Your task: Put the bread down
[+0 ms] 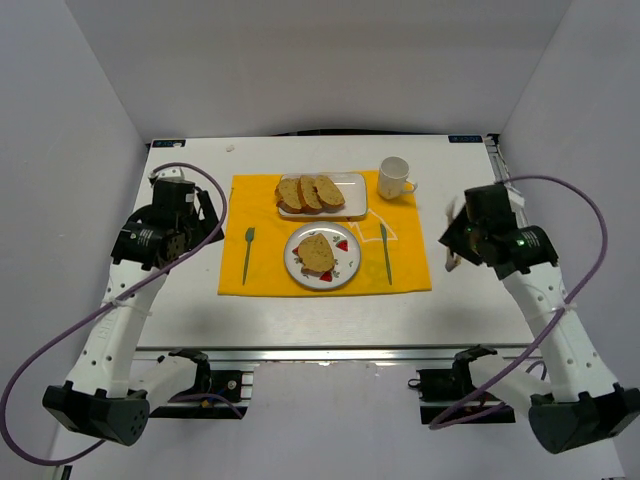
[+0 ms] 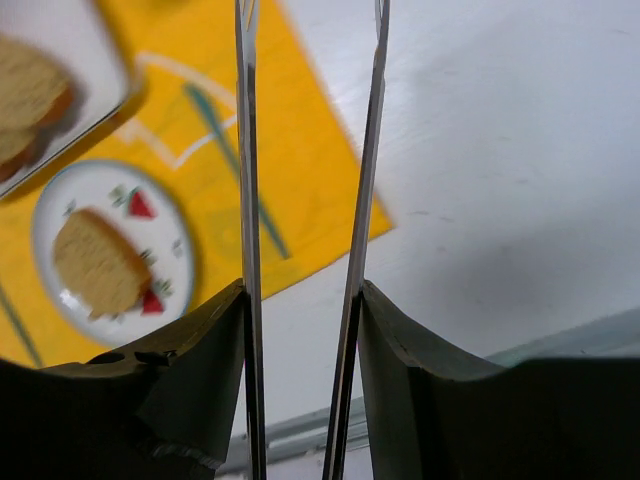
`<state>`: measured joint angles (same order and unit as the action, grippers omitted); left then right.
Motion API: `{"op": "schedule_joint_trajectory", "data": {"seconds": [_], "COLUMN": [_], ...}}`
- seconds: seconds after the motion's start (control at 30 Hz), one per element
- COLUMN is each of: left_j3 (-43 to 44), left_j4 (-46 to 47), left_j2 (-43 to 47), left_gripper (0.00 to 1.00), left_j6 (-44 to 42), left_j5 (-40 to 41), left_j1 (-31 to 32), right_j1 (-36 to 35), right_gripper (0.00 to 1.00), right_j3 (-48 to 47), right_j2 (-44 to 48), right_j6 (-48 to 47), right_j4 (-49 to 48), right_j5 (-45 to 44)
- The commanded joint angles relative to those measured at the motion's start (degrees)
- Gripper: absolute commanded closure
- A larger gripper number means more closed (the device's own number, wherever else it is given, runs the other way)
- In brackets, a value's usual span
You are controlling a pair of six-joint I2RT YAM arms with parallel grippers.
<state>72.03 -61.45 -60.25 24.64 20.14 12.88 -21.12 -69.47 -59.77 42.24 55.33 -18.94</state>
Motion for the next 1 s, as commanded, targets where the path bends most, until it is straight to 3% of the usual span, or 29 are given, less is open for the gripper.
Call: {"op": "schedule_joint_trajectory", "data": {"seconds": [0.0,0.23,0.5,0.77,0.97], "left_j3": [1.8,1.2,-0.9,0.7,1.2], "left_j4": [1.9,2.9,3.3,1.7,0.7], "left_j2": [0.0,0.0,1.7,2.1,2.0], "left_gripper": [0.02,0.02,0.02,0.02,0.02], "left_j6": [-0.6,0.1,0.6,0.1,0.0], "left_j5": [-2.4,-5.8,-7.7,-6.2,-5.1], "left_j1": [0.1,0.1,0.1,0.1,0.1], "right_j1": [8.4,26.1,28.2,29.8,30.0], "right_gripper": [0.49,0.48,0.46,0.43,0.29], "right_j3": [6.1,19.0,29.9,35.7,37.0], "right_j2": [2.1,5.8,2.4,-4.8,-9.2], "right_j6": [1.4,1.0,6.8,4.7,1.6], "right_j4": [2.3,-4.1,-11.8,-19.6,-22.9], "right_j5": [-1.9,0.3,-0.9,0.5,2.1]}}
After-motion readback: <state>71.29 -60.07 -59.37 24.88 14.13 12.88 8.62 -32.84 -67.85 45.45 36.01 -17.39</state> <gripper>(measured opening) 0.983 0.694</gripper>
